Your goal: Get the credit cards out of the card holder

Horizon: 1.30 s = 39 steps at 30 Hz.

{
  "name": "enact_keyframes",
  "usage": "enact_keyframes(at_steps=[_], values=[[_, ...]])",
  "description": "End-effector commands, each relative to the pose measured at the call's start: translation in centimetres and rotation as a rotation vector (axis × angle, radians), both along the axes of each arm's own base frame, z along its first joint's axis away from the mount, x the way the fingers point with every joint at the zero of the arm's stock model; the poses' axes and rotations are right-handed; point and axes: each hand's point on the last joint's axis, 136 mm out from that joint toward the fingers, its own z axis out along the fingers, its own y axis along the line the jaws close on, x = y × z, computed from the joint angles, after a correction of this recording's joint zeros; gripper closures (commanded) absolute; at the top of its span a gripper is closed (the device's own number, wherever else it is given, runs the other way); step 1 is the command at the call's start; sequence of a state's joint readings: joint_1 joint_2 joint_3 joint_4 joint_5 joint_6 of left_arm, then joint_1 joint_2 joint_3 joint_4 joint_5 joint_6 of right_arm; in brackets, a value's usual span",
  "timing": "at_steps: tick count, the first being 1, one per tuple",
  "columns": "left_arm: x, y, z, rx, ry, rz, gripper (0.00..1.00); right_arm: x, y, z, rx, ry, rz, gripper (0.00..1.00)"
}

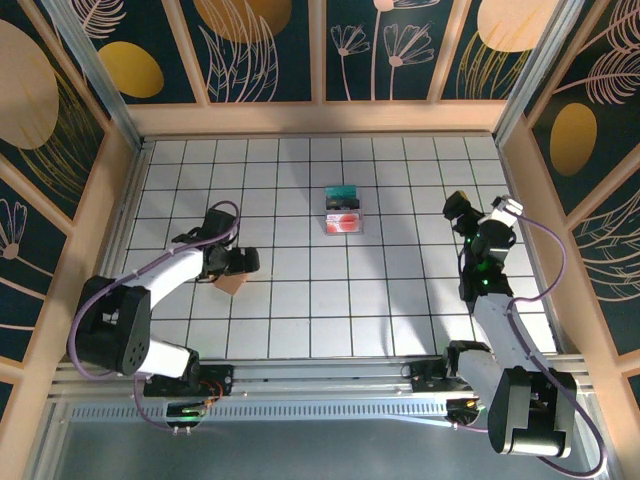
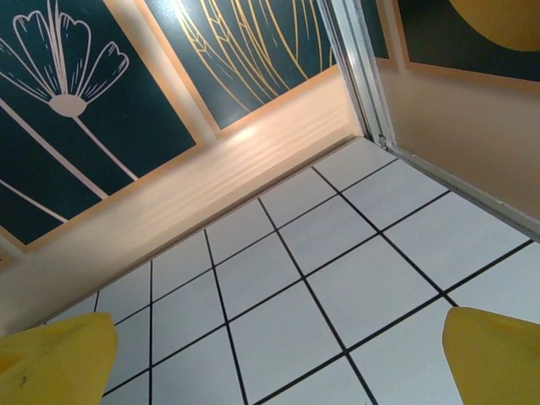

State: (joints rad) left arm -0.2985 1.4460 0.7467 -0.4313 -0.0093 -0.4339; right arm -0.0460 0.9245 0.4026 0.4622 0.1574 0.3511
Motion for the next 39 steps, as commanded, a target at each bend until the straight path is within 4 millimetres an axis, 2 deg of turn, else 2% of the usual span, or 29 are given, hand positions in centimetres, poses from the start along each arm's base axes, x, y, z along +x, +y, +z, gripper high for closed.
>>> enact_keyframes(at_steps=[1, 5, 8, 15, 20, 25, 31, 35, 39], values=[[-0.5, 0.6, -0.5, 0.084, 0.057, -0.018, 0.01, -0.4, -0.3, 0.2, 0.011, -0.020, -0.023, 0.01], [-0.8, 0.8, -1.0, 0.144, 0.086, -0.015, 0.01, -0.4, -0.3, 0.4, 0.007, -0.024, -0.028, 0.01], [-1.1, 0.2, -1.3, 0.182, 0.099, -0.044, 0.01, -0.5, -0.3, 0.4, 0.005, -0.031, -0.030, 0.01], [-1.9, -0.2, -2.2, 0.198, 0.129, -0.055, 0.01, -0.4, -0.4, 0.4, -0.002, -0.037, -0.032, 0.01], [-2.2, -1.3, -2.6, 0.121, 0.124, -0.047, 0.01, -0.5, -0.4, 0.5, -0.007, -0.037, -0.033, 0.01], [-2.8, -3.2, -2.7, -0.016, 0.120, -0.039, 0.01, -0.5, -0.4, 0.5, -0.008, -0.037, -0.031, 0.01], [-1.5, -5.2, -1.0, -0.184, 0.029, 0.048, 0.14, -0.5, -0.3, 0.4, -0.005, -0.035, -0.032, 0.01], [-1.2, -3.9, -1.6, -0.113, 0.022, 0.087, 0.15, -0.5, -0.2, 0.4, -0.002, -0.033, -0.028, 0.01], [-1.4, -2.9, -2.3, -0.045, 0.042, 0.088, 0.05, -0.5, -0.2, 0.5, -0.010, -0.032, -0.030, 0.01]])
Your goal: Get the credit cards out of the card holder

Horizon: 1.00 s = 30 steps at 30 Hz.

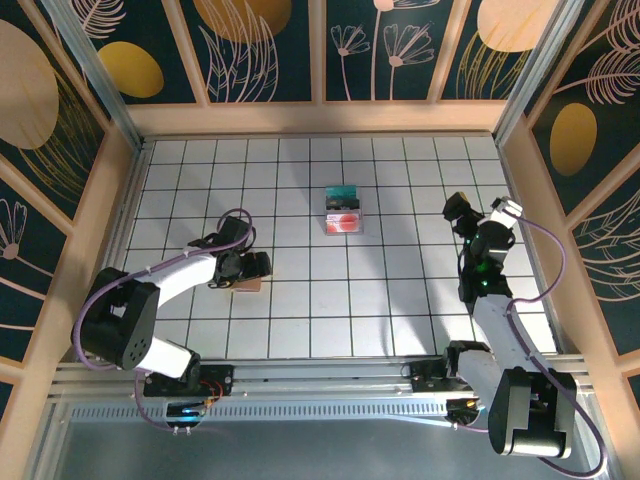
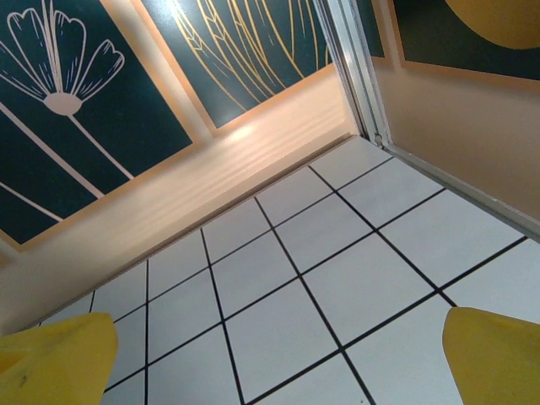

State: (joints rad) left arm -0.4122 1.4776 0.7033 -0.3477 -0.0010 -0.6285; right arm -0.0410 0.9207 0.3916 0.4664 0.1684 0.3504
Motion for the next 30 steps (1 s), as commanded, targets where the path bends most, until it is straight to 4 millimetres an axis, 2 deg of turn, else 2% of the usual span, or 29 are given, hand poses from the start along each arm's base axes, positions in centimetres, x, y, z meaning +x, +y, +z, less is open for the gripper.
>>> enact_keyframes(at_steps=[1, 7, 12, 16, 20, 23, 28, 30], values=[[-0.2, 0.6, -0.9, 0.041, 0.026, 0.020, 0.04, -0.4, -0.3, 0.9, -0.009, -0.038, -0.025, 0.01], [-0.4, 1.1, -1.6, 0.130, 0.047, -0.008, 0.03, -0.5, -0.2, 0.9, 0.007, -0.049, -0.030, 0.01], [-0.6, 1.1, -2.3, 0.205, 0.066, -0.039, 0.14, -0.3, 0.0, 1.1, 0.011, -0.054, -0.022, 0.01], [-0.2, 0.4, -1.8, 0.185, 0.041, -0.054, 0.26, -0.2, 0.2, 1.4, 0.021, -0.056, -0.012, 0.01], [1.1, -1.3, 0.2, 0.084, -0.057, -0.068, 0.29, 0.4, 1.1, 1.3, 0.059, -0.029, 0.029, 0.01], [2.4, -3.1, 2.6, -0.026, -0.174, -0.093, 0.31, 1.2, 2.2, 0.9, 0.089, 0.037, 0.072, 0.01], [4.2, -5.5, 6.5, -0.152, -0.358, -0.170, 0.32, 2.7, 6.5, 0.1, 0.146, 0.181, 0.225, 0.01], [4.8, -6.5, 7.9, -0.188, -0.426, -0.218, 0.33, 3.1, 9.3, 0.2, 0.178, 0.220, 0.327, 0.01]])
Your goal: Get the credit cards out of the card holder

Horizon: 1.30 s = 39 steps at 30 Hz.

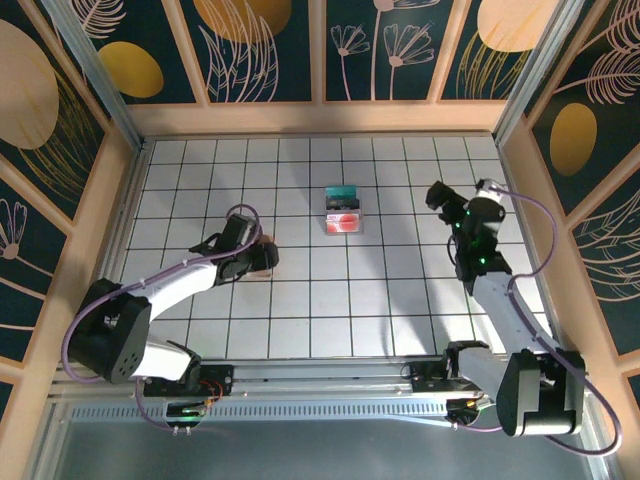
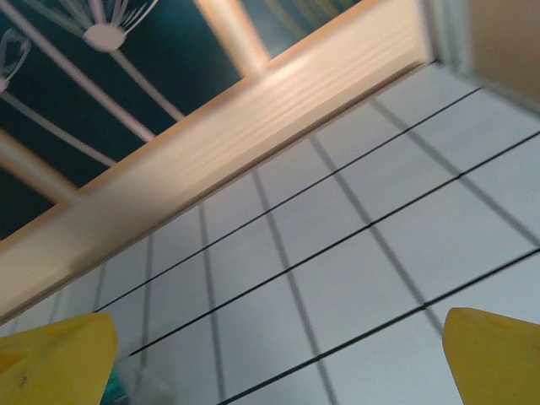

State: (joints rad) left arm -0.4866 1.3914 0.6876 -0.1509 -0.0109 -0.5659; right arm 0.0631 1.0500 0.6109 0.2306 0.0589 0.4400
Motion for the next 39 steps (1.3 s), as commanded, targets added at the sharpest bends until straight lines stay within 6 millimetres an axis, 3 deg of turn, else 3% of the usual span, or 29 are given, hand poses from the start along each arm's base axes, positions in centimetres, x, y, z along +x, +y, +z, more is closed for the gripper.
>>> enact_keyframes(at_steps=[1, 6, 11, 16, 21, 30, 39], values=[[2.0, -3.0, 4.2, -0.119, -0.198, -0.124, 0.34, 0.3, 5.0, -0.4, 0.092, 0.100, 0.187, 0.01], [2.6, -5.7, 8.3, -0.193, -0.378, -0.283, 0.34, 0.8, 13.4, 0.6, 0.232, 0.182, 0.501, 0.03], [1.9, -8.2, 11.1, -0.185, -0.539, -0.432, 0.34, -0.3, 21.6, 2.6, 0.276, 0.220, 0.816, 0.10], [2.0, -9.7, 13.7, -0.237, -0.655, -0.471, 0.33, -1.8, 27.1, 3.1, 0.208, 0.259, 0.981, 0.12], [2.7, -10.9, 15.0, -0.279, -0.691, -0.486, 0.35, -3.0, 29.8, 2.7, 0.188, 0.265, 1.054, 0.13], [3.1, -11.2, 14.9, -0.287, -0.677, -0.476, 0.35, -4.7, 32.0, 2.1, 0.180, 0.271, 1.130, 0.20], [2.8, -11.3, 15.8, -0.311, -0.689, -0.484, 0.35, -4.4, 33.4, 0.5, 0.188, 0.305, 1.152, 0.28]])
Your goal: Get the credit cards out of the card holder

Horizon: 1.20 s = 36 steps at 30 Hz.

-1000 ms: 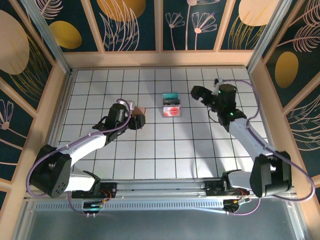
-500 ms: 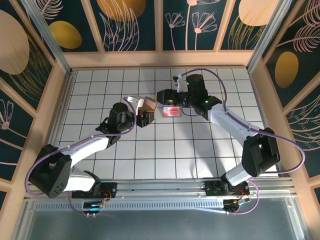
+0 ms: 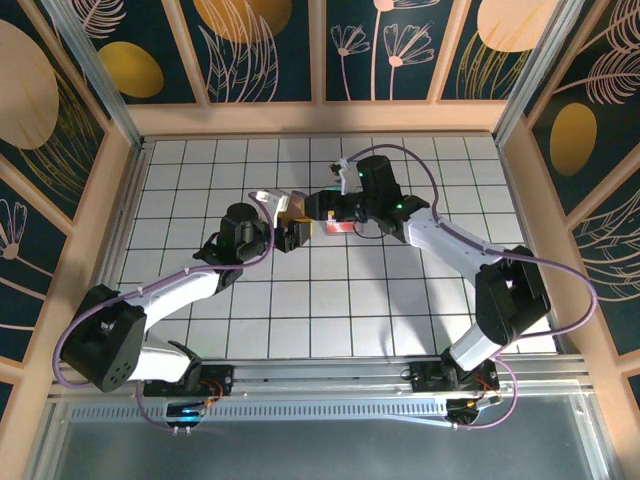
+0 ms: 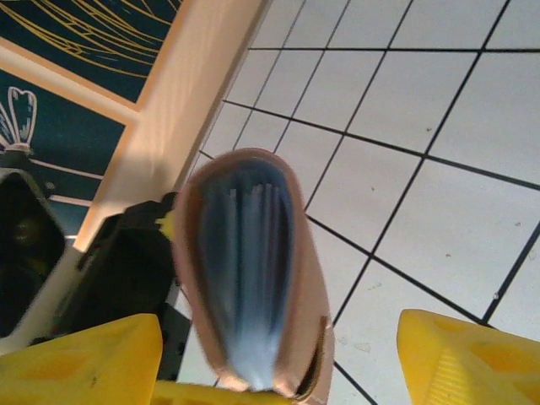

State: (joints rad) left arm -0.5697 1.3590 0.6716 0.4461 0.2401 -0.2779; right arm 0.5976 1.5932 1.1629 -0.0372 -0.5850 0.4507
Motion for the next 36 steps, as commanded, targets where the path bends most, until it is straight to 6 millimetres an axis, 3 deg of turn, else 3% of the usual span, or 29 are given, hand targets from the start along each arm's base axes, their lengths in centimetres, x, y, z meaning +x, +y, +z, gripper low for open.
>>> enact_keyframes(at_steps=[1, 9, 15, 19, 23, 25, 28, 33, 36], values=[[0.0, -1.1, 3.5, -0.072, -0.080, -0.042, 0.35, 0.1, 1.3, 1.1, 0.027, -0.026, 0.035, 0.30], [-0.2, -1.3, 3.3, -0.070, -0.071, -0.059, 0.34, 0.6, 2.0, 1.2, 0.061, -0.024, 0.035, 0.48], [0.0, -1.3, 3.4, -0.074, -0.062, -0.049, 0.31, 0.8, 1.7, 1.3, 0.055, -0.026, 0.025, 0.78], [-0.5, -1.3, 4.1, -0.099, -0.051, -0.061, 0.05, 1.1, 0.8, 1.3, 0.058, -0.020, 0.005, 0.90], [-1.9, -1.4, 5.8, -0.146, -0.066, -0.104, 0.01, 1.7, -0.6, 2.2, 0.075, -0.051, -0.018, 1.00], [-2.5, -1.1, 6.6, -0.170, -0.072, -0.106, 0.01, 1.3, -0.8, 2.9, 0.086, -0.077, -0.005, 1.00], [-2.8, -0.5, 8.0, -0.193, -0.083, -0.083, 0.01, 2.2, -2.8, 4.0, 0.100, -0.112, -0.028, 1.00], [-2.0, 1.0, 9.8, -0.216, -0.102, 0.020, 0.01, 2.5, -5.5, 5.2, 0.140, -0.126, -0.031, 1.00], [-2.2, -0.1, 10.6, -0.230, -0.086, -0.046, 0.01, 1.9, -6.8, 5.8, 0.153, -0.153, 0.000, 1.00]])
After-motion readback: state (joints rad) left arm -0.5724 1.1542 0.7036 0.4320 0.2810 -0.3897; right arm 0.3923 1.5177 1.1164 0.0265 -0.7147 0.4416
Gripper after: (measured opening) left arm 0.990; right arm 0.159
